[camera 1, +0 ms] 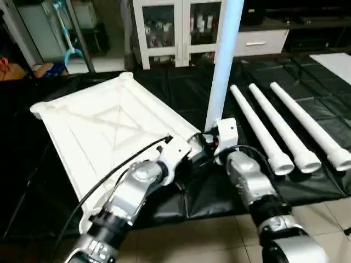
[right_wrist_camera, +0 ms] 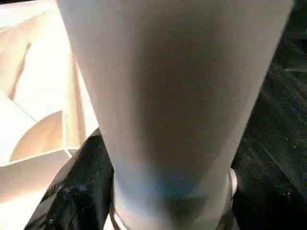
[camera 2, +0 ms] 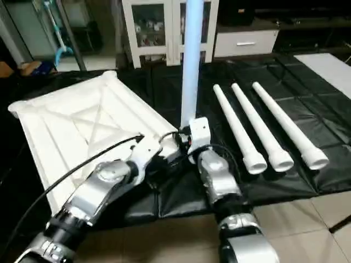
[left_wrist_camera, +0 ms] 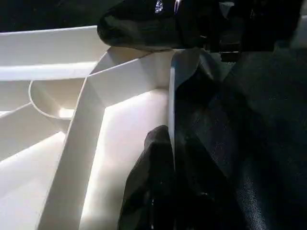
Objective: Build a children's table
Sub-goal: Rotate leg to tighten
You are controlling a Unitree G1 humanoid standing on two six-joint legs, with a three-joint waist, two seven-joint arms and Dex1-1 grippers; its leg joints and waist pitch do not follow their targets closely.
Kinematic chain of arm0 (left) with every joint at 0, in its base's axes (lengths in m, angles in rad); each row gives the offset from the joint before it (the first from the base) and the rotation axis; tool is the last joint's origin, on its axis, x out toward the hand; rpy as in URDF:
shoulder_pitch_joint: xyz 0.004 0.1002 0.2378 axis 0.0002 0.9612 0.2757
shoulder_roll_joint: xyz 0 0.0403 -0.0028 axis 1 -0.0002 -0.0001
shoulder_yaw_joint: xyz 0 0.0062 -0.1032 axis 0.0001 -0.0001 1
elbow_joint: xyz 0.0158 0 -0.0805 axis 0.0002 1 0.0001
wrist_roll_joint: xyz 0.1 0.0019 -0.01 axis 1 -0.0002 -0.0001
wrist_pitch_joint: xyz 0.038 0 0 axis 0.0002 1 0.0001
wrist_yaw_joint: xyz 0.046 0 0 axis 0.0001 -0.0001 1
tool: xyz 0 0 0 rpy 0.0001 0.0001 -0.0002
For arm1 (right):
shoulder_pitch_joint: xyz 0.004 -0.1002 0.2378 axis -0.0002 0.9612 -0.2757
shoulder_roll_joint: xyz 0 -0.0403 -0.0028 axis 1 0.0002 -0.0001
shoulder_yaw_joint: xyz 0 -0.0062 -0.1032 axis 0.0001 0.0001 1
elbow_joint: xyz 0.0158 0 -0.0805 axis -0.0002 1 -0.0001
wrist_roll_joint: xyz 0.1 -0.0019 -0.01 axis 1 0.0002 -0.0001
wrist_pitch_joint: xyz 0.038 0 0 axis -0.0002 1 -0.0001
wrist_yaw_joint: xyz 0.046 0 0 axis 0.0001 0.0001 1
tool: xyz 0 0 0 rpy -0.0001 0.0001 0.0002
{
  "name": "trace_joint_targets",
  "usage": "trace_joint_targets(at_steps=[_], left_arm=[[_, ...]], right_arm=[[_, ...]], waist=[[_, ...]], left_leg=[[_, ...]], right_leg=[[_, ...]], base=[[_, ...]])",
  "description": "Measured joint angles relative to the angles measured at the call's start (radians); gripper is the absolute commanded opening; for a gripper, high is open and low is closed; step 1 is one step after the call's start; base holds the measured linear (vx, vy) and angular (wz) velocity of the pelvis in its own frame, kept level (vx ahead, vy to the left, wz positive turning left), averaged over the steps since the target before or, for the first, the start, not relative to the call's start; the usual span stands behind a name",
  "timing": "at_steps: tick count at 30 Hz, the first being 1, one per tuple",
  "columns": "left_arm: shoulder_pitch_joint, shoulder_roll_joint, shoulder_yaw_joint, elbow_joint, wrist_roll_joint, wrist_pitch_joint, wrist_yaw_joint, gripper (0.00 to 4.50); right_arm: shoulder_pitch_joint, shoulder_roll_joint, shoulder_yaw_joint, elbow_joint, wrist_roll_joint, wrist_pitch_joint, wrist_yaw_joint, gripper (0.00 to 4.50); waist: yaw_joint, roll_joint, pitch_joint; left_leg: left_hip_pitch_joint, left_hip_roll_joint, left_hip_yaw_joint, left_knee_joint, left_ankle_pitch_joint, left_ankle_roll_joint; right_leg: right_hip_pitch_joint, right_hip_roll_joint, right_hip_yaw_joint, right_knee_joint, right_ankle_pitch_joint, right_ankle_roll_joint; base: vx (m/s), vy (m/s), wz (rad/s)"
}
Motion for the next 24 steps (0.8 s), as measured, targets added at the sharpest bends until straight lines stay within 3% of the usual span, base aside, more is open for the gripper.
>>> trace_joint_targets(at_steps=[1, 2, 11, 14, 18, 24], left_arm=[[0.000, 0.000, 0.000, 0.001, 0.000, -0.001, 0.000, 0.00], [-0.001, 0.000, 0.000, 0.001, 0.000, -0.004, 0.000, 0.00], [0.018, 0.034, 0.002, -0.017, -0.001, -0.042, -0.042, 0.00], [0.042, 0.077, -0.012, -0.055, 0.000, -0.069, -0.073, 0.00], [0.075, 0.119, -0.028, -0.098, -0.004, -0.100, -0.130, 0.00], [0.115, 0.193, -0.070, -0.175, -0.029, -0.153, -0.268, 0.00]], right_arm=[[0.000, 0.000, 0.000, 0.001, -0.001, -0.003, 0.000, 2.72], [0.000, 0.000, 0.000, 0.001, -0.002, -0.007, 0.001, 3.28], [0.028, -0.007, -0.020, -0.030, 0.054, -0.028, 0.139, 3.89], [0.075, -0.089, -0.003, -0.158, 0.116, 0.031, 0.329, 4.27], [0.083, -0.199, 0.046, -0.309, 0.161, 0.076, 0.544, 4.44], [0.147, -0.367, 0.121, -0.378, 0.111, 0.086, 0.716, 4.44]], waist=[[0.000, 0.000, 0.000], [0.000, 0.000, 0.000], [-0.005, 0.001, 0.000], [0.002, 0.006, 0.002], [0.014, 0.007, 0.001], [0.047, 0.010, 0.000]], left_leg=[[0.000, -0.001, 0.000, 0.000, 0.000, 0.000], [0.000, -0.001, 0.000, 0.000, 0.000, 0.000], [-0.004, -0.003, 0.000, -0.003, 0.000, 0.000], [-0.007, -0.002, 0.001, -0.004, 0.000, 0.000], [-0.003, 0.001, 0.001, -0.004, 0.000, 0.000], [-0.004, 0.001, 0.004, -0.003, 0.000, 0.000]], right_leg=[[0.000, 0.000, 0.001, -0.001, 0.000, 0.000], [0.000, -0.001, 0.001, -0.001, 0.000, 0.000], [-0.002, -0.001, 0.002, 0.001, 0.001, -0.001], [-0.004, -0.001, 0.002, 0.001, 0.002, -0.003], [-0.002, 0.000, 0.000, 0.002, 0.007, -0.009], [0.002, 0.000, 0.002, 0.003, 0.014, -0.019]], base=[[0.000, 0.000, 0.00], [0.000, 0.000, 0.00], [0.000, 0.000, 0.00], [0.000, 0.000, 0.00], [0.000, 0.000, 0.00], [0.000, 0.000, 0.00]])
